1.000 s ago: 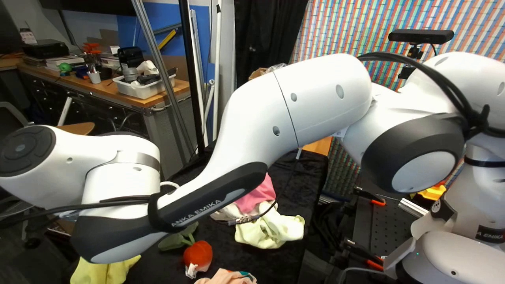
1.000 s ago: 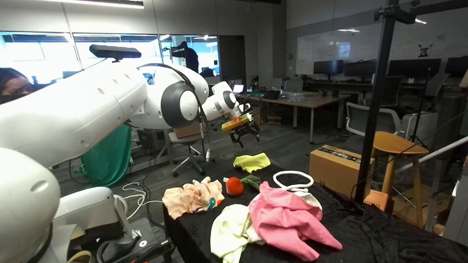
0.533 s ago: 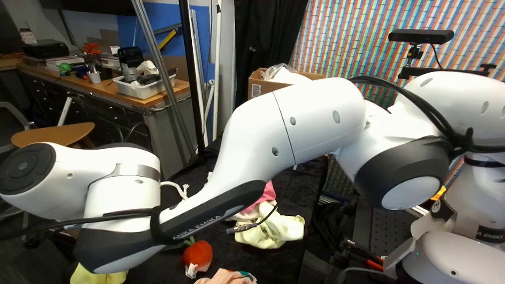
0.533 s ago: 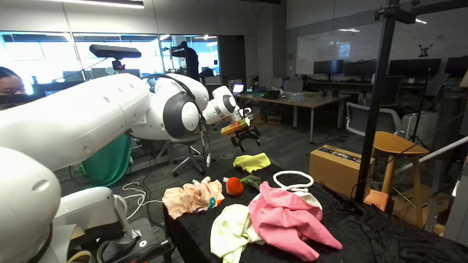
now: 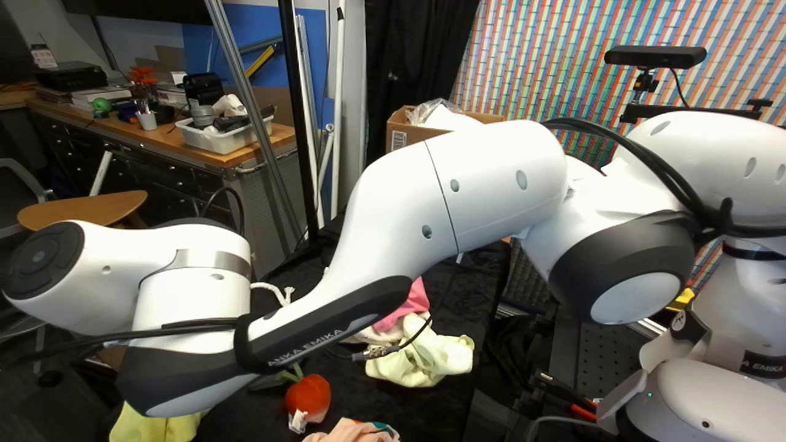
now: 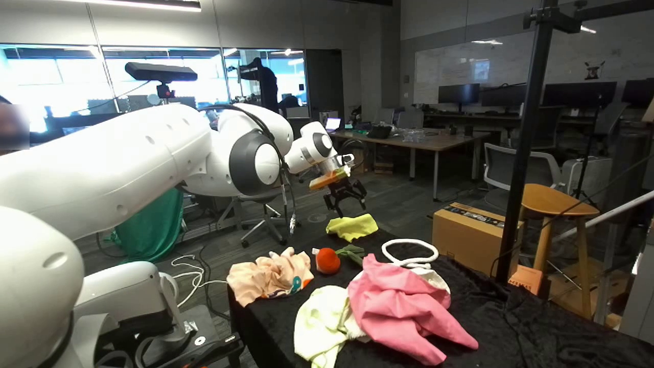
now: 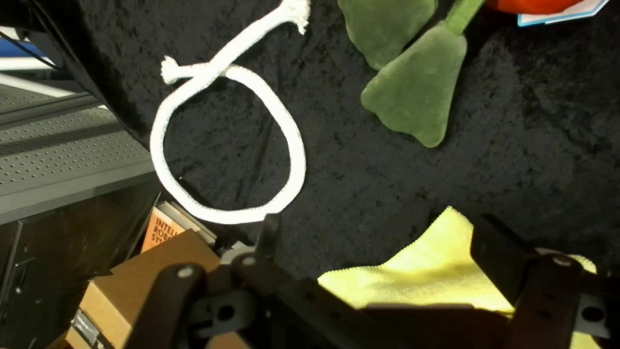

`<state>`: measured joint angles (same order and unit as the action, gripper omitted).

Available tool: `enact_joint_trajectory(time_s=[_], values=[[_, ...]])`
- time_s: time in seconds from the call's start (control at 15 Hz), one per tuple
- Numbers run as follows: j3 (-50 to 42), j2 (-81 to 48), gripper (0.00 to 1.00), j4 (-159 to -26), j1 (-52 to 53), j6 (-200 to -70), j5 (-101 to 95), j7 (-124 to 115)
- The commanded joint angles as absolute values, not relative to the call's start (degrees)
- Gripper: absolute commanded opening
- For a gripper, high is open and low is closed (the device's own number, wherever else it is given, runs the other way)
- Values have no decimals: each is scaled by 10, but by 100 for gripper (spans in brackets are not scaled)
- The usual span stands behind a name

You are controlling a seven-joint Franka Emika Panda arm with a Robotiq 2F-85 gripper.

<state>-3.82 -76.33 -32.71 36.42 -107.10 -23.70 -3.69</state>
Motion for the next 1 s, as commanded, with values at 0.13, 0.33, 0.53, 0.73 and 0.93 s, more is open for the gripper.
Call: enact_joint_trajectory(time_s=[0.13,0.33,0.53,0.73,0.93], values=[[-30,-754,100,-320,350,-1045,-225,-17],[-29,-751,100,-321,342,-1048,-223,-18],[-25,-743,100,-326,331,-1048,-221,-10],[-27,-733,100,-333,318,-1059,-227,-6],[-29,-725,100,-341,306,-1073,-232,1]])
